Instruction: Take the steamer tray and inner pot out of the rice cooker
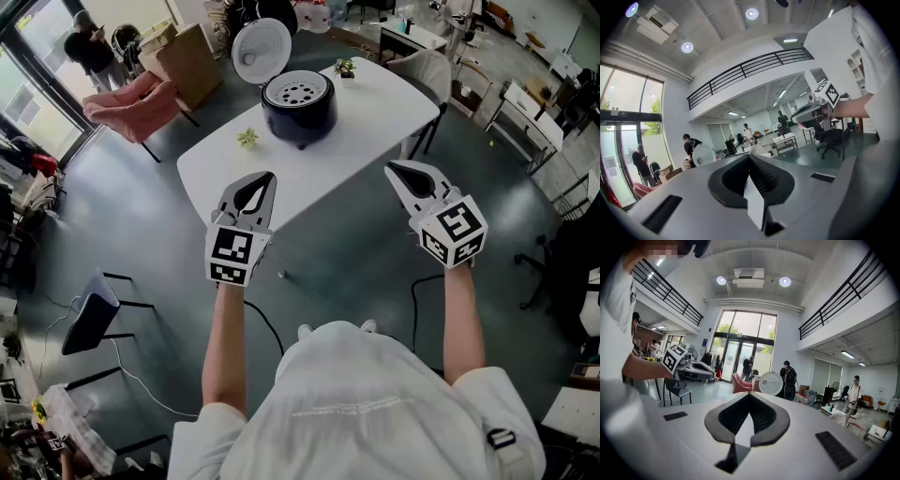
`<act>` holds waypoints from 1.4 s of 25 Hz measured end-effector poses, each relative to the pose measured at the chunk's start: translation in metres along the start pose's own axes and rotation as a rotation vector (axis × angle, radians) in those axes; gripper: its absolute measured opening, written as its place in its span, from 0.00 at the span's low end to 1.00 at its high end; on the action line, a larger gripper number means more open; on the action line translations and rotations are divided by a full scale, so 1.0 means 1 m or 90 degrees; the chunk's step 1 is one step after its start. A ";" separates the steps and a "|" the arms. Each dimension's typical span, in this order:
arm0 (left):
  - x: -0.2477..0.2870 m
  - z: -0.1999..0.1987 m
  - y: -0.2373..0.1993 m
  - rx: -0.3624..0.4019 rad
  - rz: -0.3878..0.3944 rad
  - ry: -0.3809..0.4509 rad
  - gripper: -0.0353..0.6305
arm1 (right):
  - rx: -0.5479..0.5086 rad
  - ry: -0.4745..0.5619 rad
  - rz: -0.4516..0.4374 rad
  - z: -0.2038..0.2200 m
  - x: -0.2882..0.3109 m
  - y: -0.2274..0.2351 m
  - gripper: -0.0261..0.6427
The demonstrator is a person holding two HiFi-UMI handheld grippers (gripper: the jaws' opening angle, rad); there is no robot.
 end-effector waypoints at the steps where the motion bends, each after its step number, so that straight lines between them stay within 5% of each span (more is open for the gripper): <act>1: 0.000 -0.001 0.001 0.000 0.001 -0.001 0.08 | 0.000 0.000 0.002 0.000 -0.001 0.001 0.08; 18: 0.017 -0.005 0.002 -0.043 -0.044 0.000 0.09 | 0.039 0.005 -0.033 0.015 -0.002 0.030 0.08; 20: 0.021 -0.006 0.005 -0.049 -0.046 -0.003 0.15 | 0.048 0.008 -0.041 0.018 -0.004 0.036 0.09; 24: 0.029 -0.005 0.015 -0.047 -0.039 -0.021 0.25 | 0.062 0.007 -0.052 0.024 -0.003 0.046 0.28; 35: 0.057 -0.009 0.050 -0.059 -0.082 -0.052 0.25 | 0.100 0.009 -0.078 0.047 -0.024 0.093 0.32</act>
Point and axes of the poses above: the fingertips, and each gripper's own axes: x forward along the fingers, y to its right, z out of its underside, the point moved 1 cm from there along -x, backward along the fingers, and after that the axes turned 9 degrees about z, right-handed, at the moved point
